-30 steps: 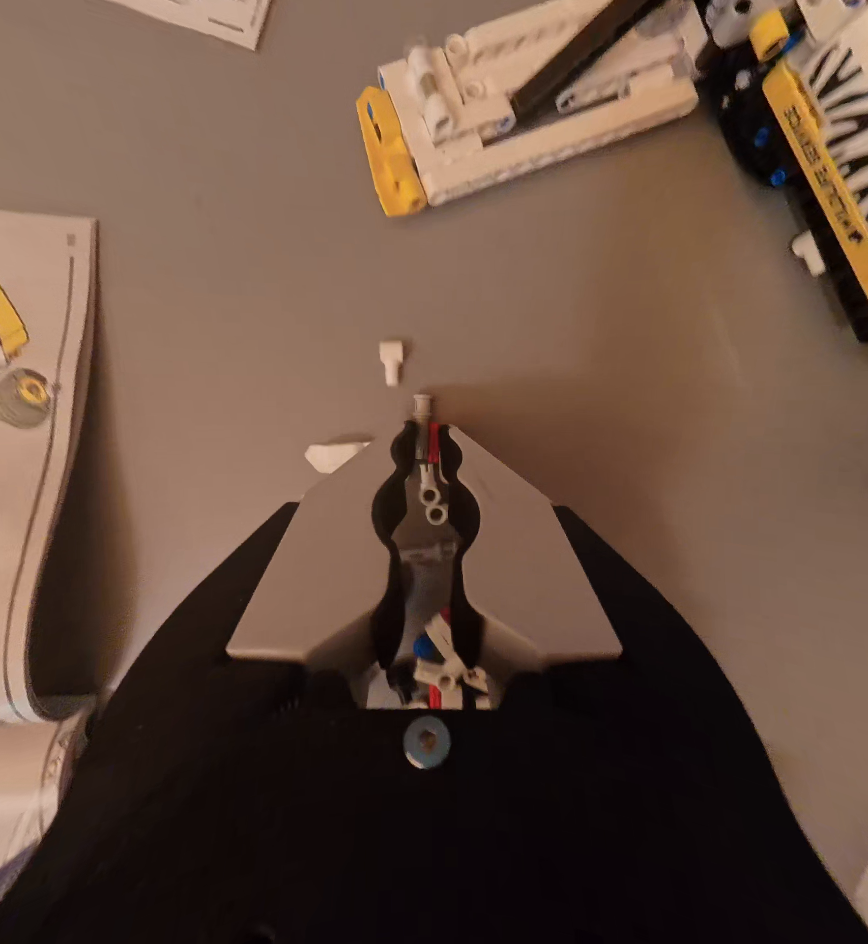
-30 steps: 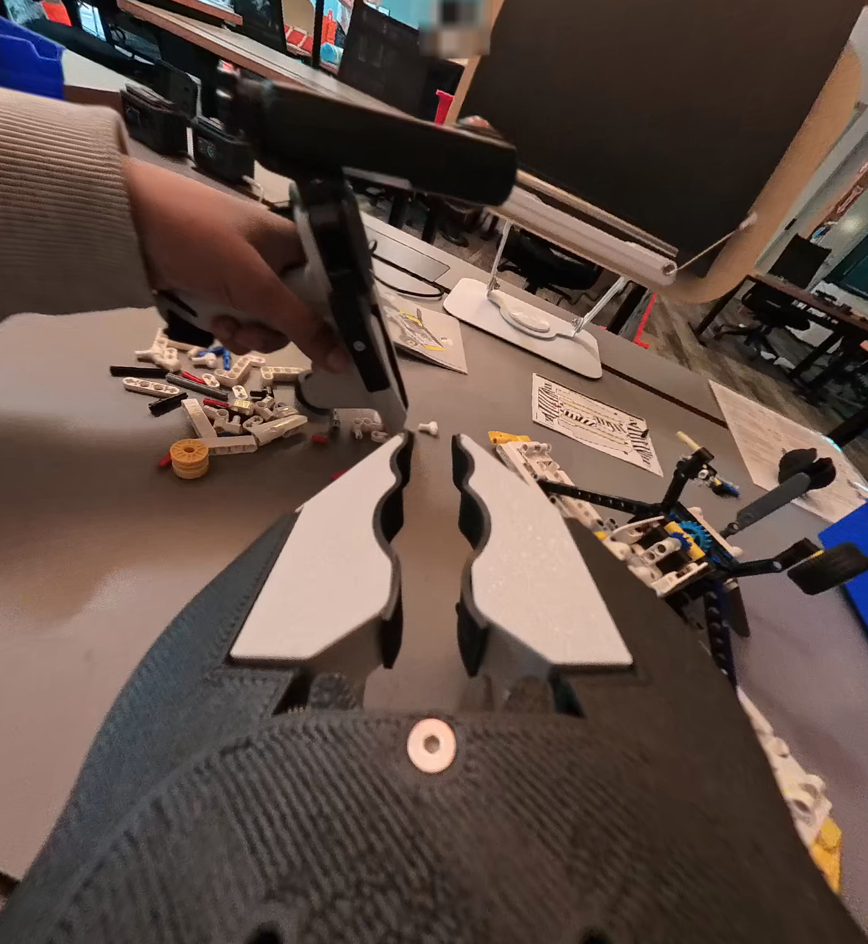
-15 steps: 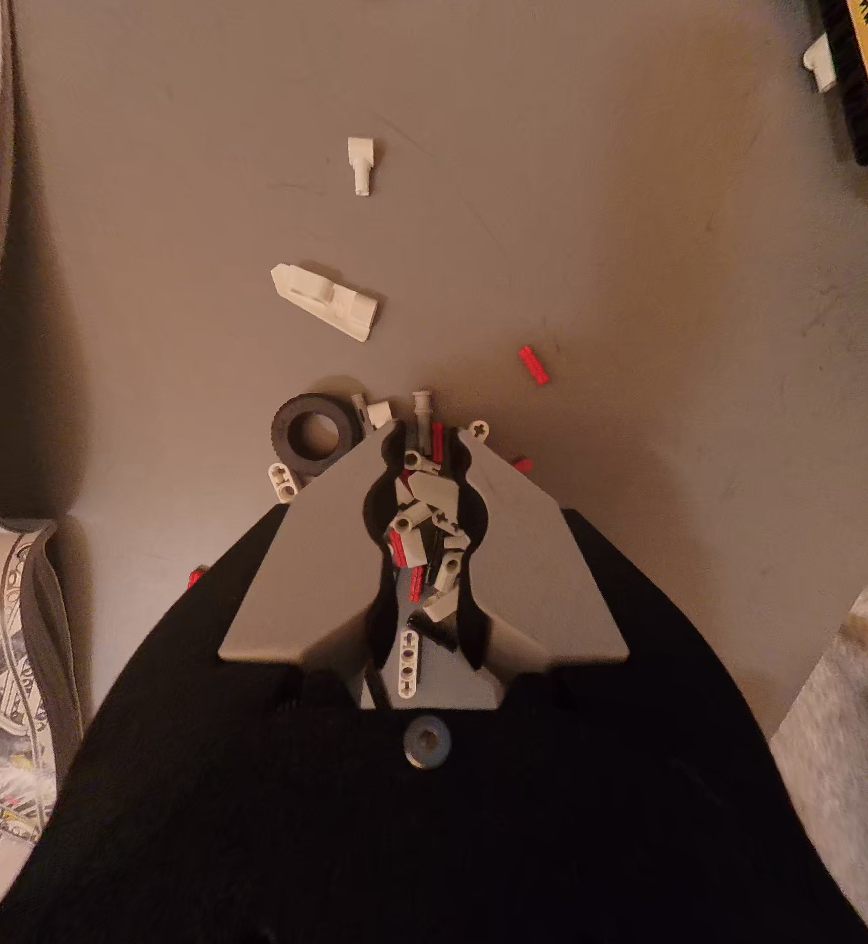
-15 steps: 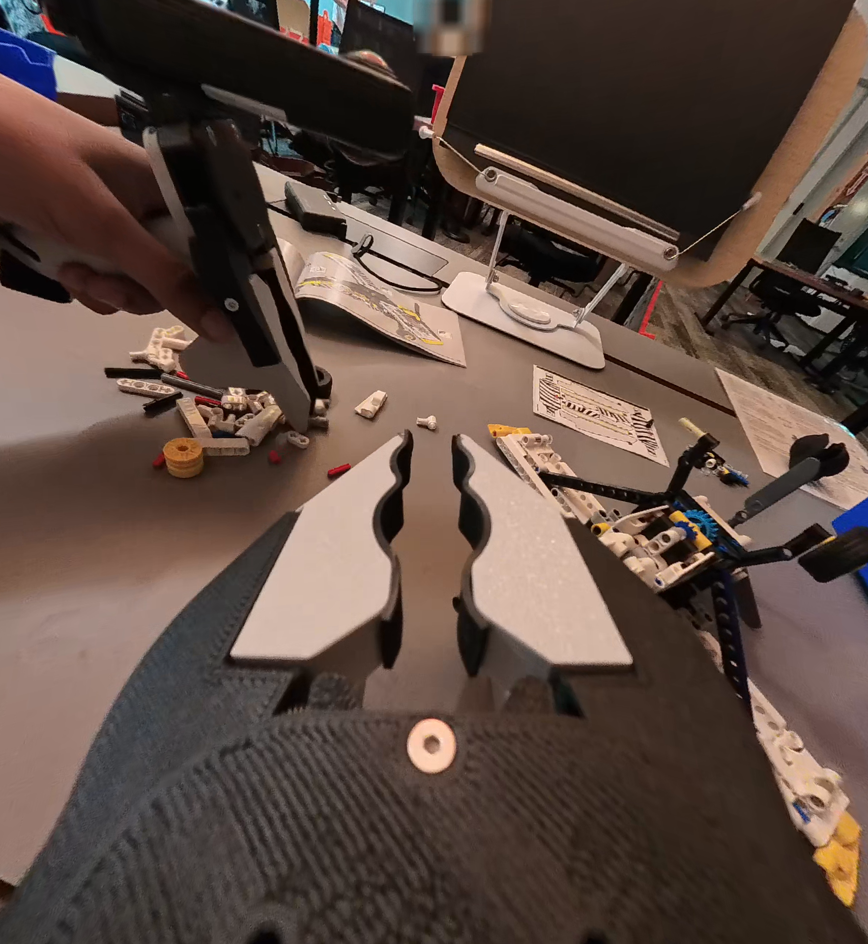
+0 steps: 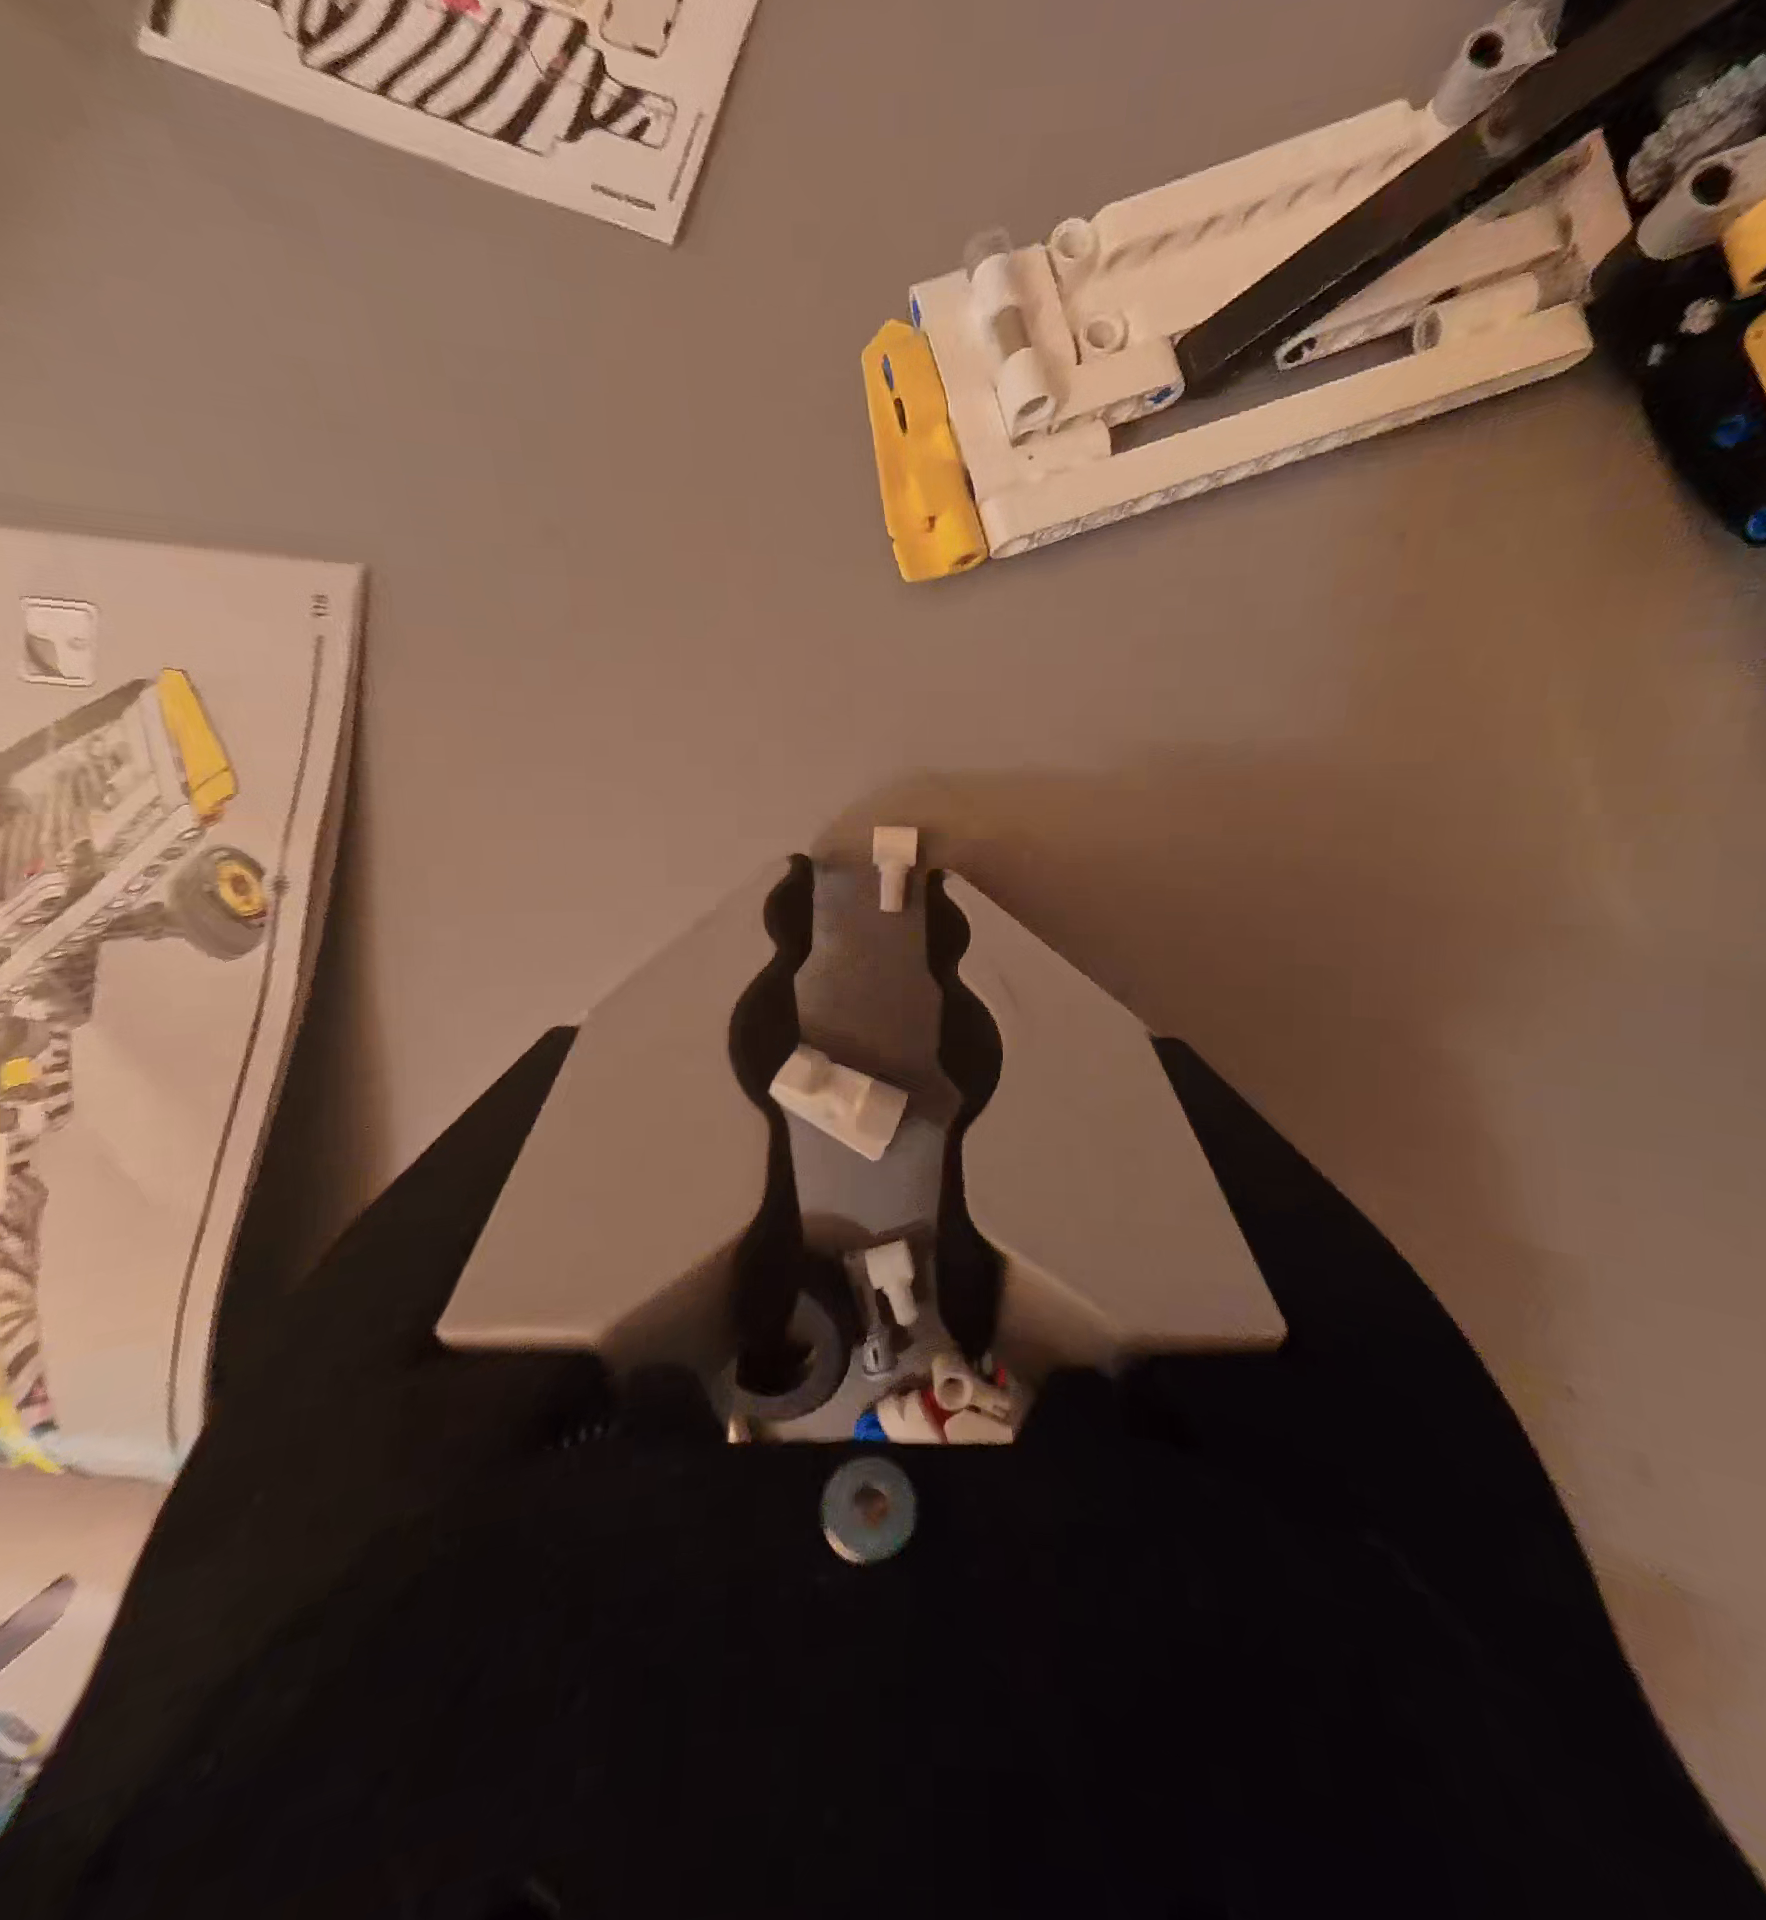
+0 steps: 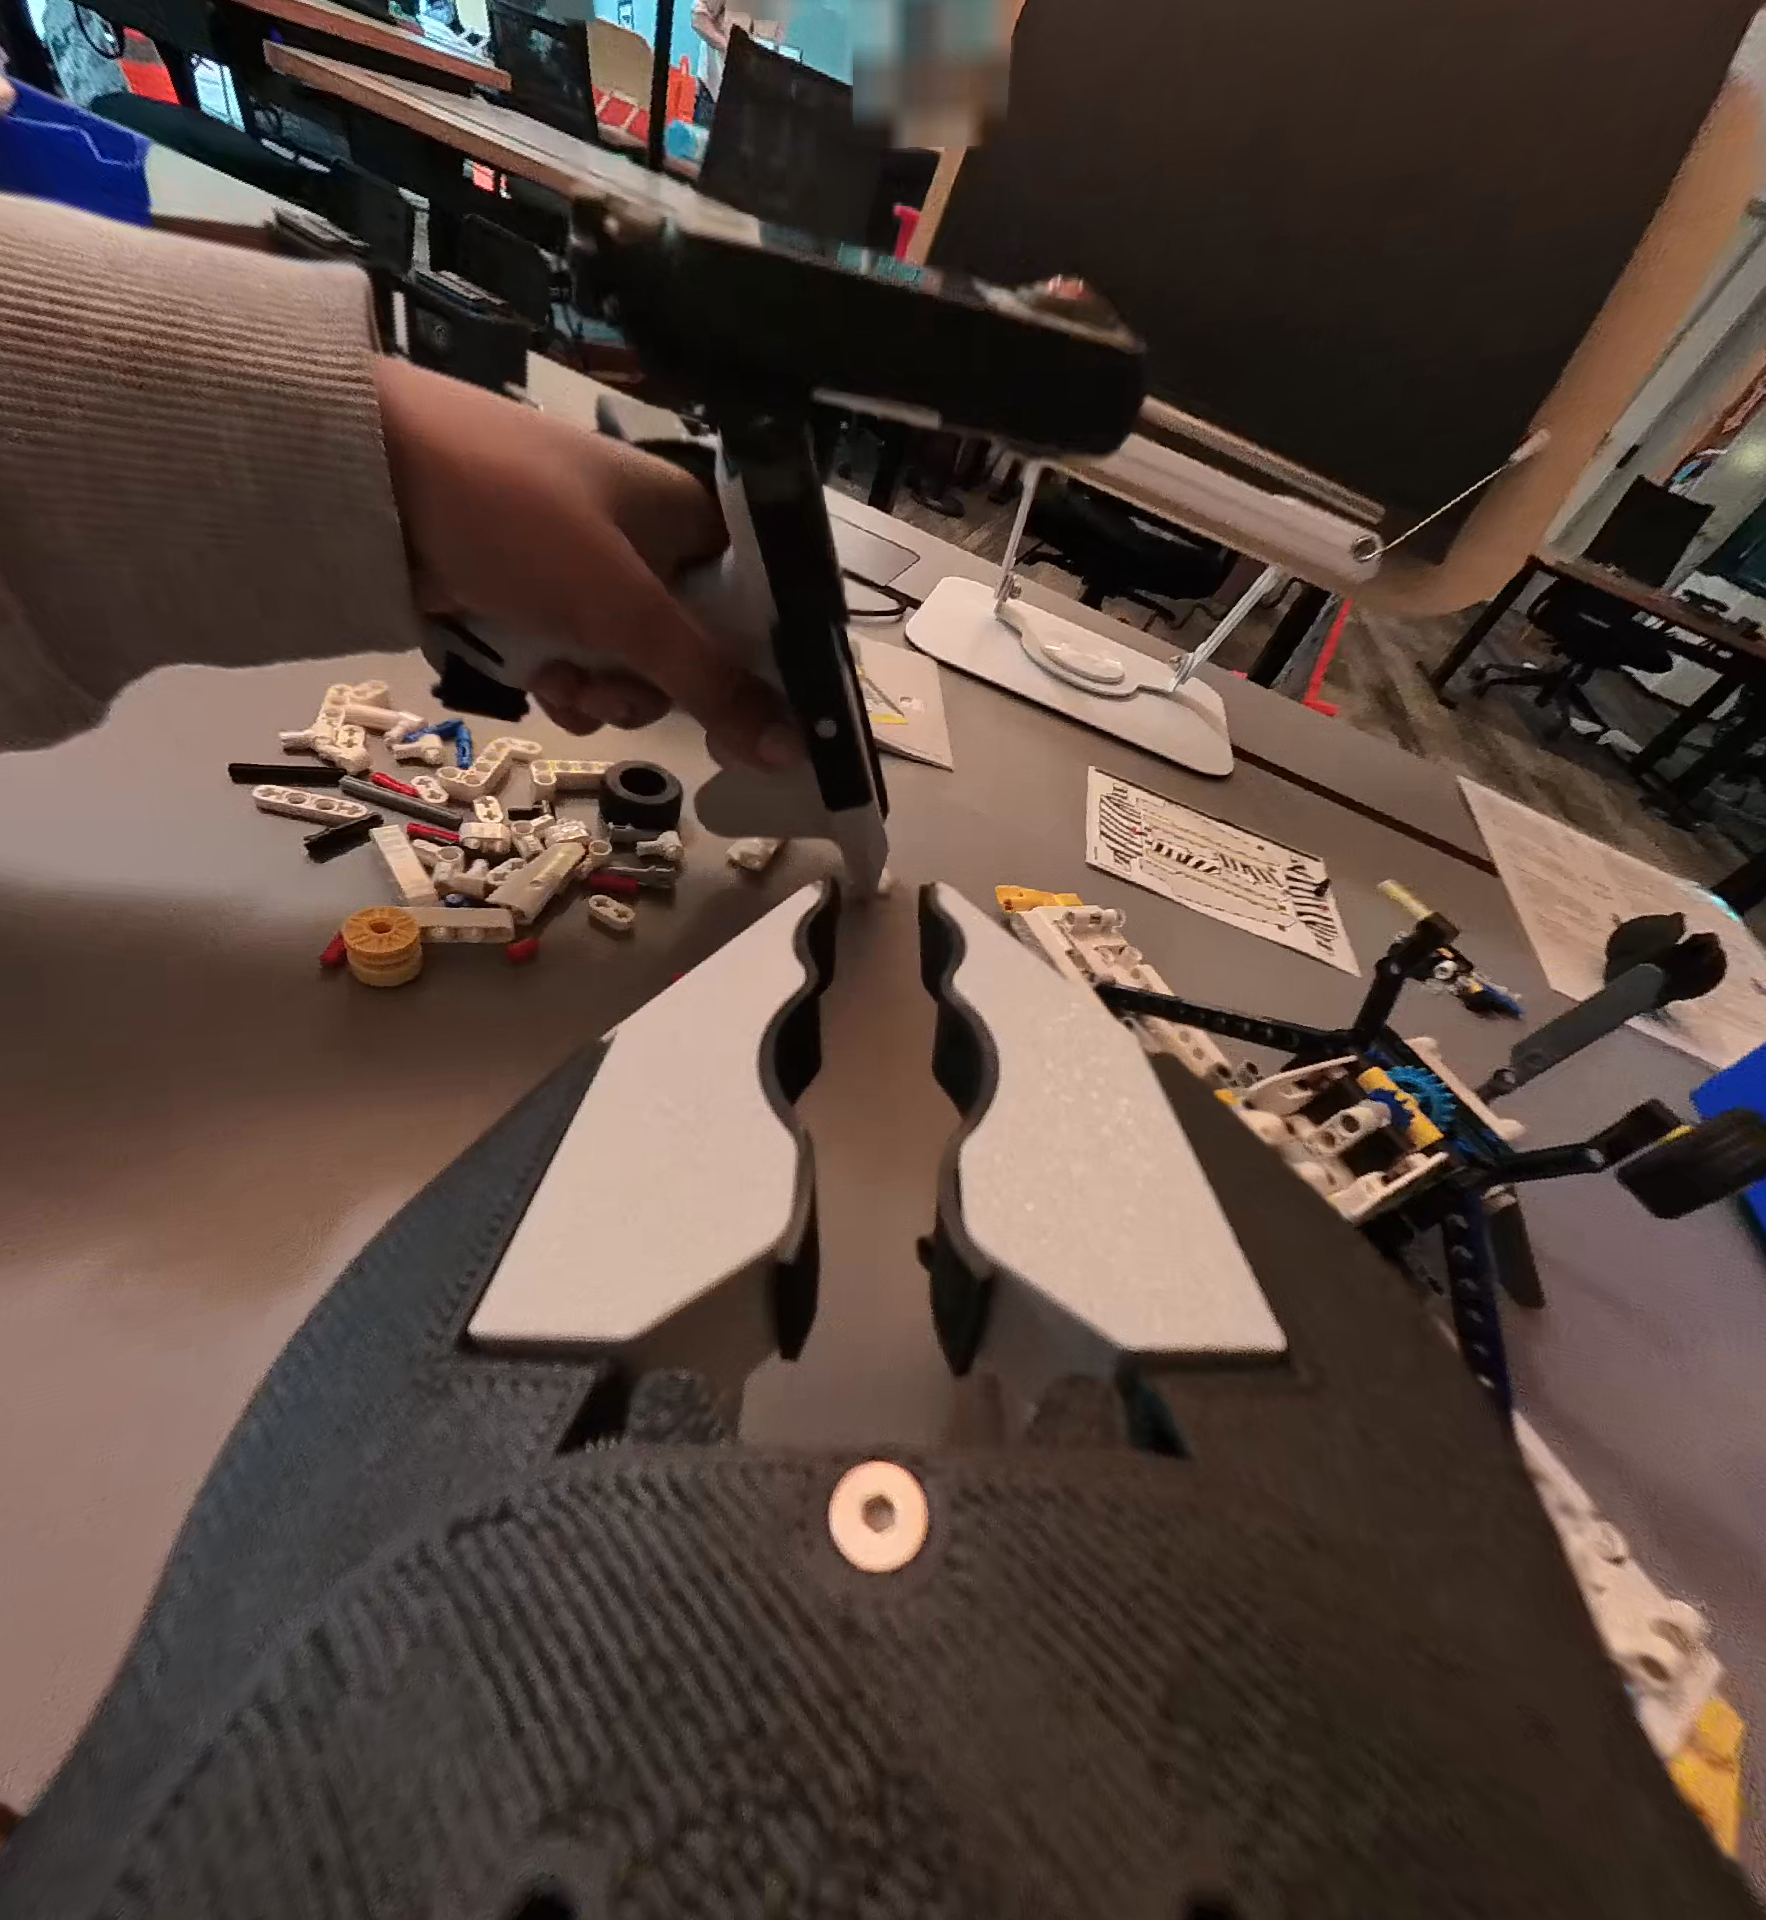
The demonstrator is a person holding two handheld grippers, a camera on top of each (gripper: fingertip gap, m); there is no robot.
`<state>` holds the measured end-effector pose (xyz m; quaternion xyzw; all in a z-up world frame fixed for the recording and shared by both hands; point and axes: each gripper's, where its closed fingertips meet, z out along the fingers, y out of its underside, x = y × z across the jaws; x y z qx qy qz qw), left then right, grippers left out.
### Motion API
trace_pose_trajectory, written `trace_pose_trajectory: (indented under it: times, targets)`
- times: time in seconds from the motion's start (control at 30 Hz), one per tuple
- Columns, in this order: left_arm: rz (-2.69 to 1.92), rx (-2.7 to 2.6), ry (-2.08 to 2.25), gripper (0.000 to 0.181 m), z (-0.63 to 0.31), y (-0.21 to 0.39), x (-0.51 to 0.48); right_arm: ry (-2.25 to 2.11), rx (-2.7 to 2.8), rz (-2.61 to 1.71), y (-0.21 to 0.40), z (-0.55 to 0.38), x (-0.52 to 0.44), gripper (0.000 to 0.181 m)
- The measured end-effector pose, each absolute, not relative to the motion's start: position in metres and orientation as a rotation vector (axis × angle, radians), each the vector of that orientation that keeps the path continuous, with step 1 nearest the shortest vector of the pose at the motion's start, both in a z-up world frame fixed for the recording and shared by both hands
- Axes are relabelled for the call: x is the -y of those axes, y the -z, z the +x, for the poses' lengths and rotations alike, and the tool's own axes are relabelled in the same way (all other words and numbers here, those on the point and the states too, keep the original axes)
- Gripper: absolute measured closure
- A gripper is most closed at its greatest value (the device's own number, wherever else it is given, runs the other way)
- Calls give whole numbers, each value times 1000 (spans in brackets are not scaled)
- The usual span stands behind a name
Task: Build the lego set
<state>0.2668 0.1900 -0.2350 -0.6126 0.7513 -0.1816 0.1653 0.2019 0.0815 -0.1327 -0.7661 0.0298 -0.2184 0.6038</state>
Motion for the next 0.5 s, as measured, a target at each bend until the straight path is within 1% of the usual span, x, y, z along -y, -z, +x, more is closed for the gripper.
trace_pose_trajectory:
  times: [0.07, 0.13, 0.3, 0.5]
  targets:
    - [-1779, -2147, 549, 170, 268, 236, -184, 518, -75, -1765, 130, 206, -79, 167]
    - [-1781, -2168, 556, 175, 263, 236, -182, 512, -91, -1764, 130, 209, -77, 166]
    - [-1770, -2181, 530, 175, 233, 232, -181, 480, -128, -1782, 141, 215, -75, 167]
    - [-1861, -2035, 604, 175, 180, 206, -199, 468, -142, -1780, 144, 218, -73, 167]
